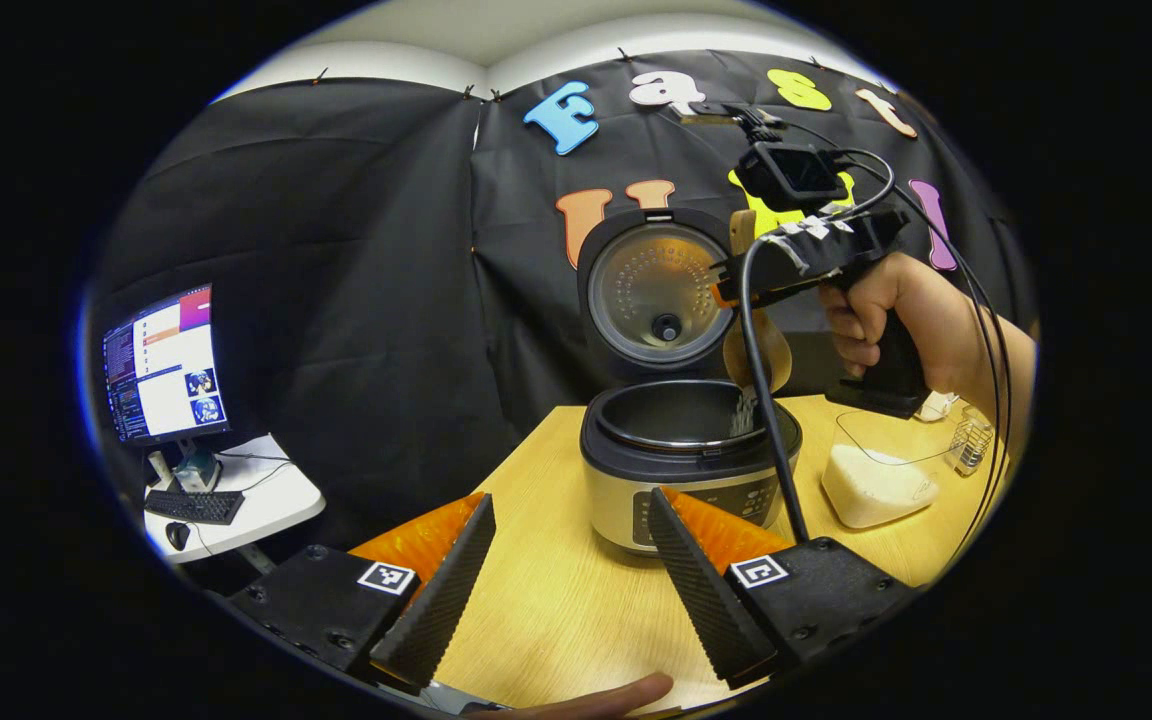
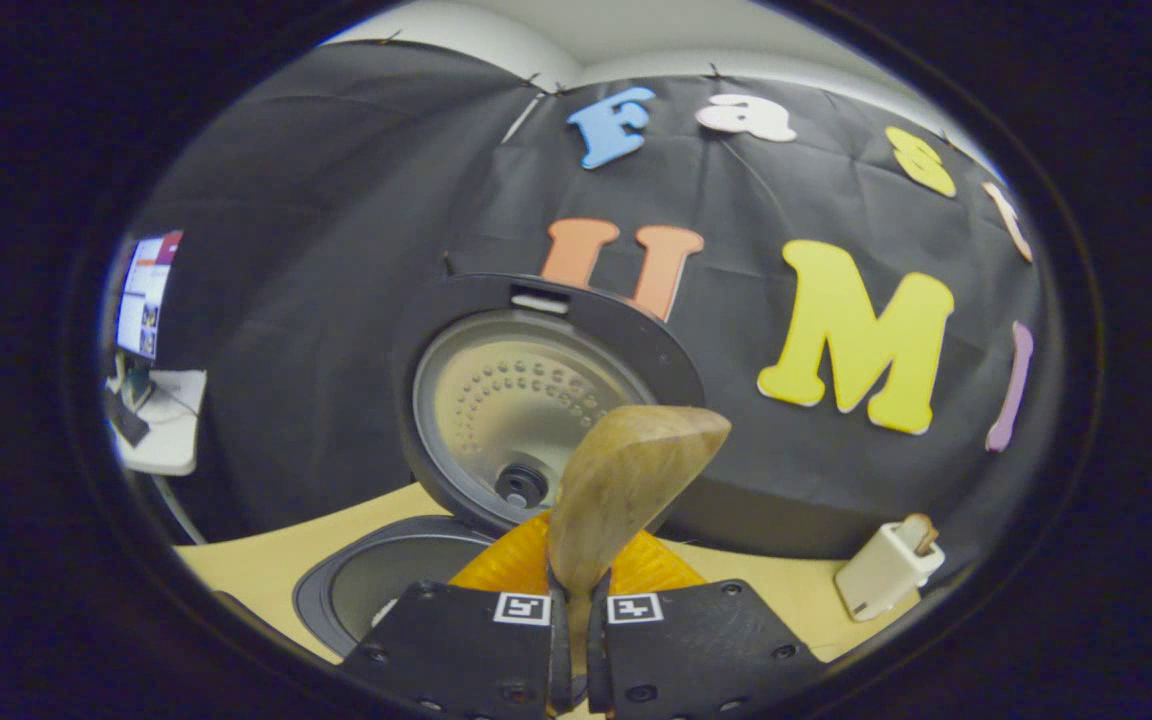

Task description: Close the left gripper, press the button to open the rice cooker; take a wooden spoon from the chopstick holder with the right hand, scoop a spoonful of rice and pour it into the rice cooker, then put the wooden spoon back into the chopstick holder.

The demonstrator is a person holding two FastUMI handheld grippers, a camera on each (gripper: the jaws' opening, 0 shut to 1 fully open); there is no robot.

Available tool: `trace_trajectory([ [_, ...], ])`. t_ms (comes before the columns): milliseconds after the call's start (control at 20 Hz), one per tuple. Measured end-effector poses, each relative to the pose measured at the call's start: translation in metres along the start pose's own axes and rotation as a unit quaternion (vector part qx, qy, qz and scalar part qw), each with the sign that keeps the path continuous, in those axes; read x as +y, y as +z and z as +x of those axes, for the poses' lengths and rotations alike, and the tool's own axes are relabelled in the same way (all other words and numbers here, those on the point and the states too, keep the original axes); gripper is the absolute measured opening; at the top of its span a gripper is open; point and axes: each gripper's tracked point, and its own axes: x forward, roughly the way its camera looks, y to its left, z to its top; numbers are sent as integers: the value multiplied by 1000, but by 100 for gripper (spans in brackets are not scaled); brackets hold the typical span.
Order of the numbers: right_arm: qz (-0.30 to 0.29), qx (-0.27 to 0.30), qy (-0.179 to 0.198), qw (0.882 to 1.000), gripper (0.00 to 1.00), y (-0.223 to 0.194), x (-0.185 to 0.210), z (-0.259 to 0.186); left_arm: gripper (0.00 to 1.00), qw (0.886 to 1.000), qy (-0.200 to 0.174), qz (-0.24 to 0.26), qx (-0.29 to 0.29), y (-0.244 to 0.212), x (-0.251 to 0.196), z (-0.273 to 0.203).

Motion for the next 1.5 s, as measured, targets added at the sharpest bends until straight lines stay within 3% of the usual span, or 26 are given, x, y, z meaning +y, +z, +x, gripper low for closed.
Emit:
trace_trajectory([
  [350, -100, -22, 2, 995, 6, 7, 32, -7, 96, 1000, 8, -8, 4, -1, 5, 2],
  [800, -113, -22, -20, 993, 7, 6, 16, -12, 94, 1000, 1, -7, 4, 0, -4, 1],
  [1100, -109, -25, -42, 993, 7, 5, -23, -27, 95, 1000, -9, -8, -1, 5, -15, 0],
  [1500, -86, -15, -100, 991, 9, -12, -118, -59, 94, 999, -39, -19, -9, 15, -48, -6],
])
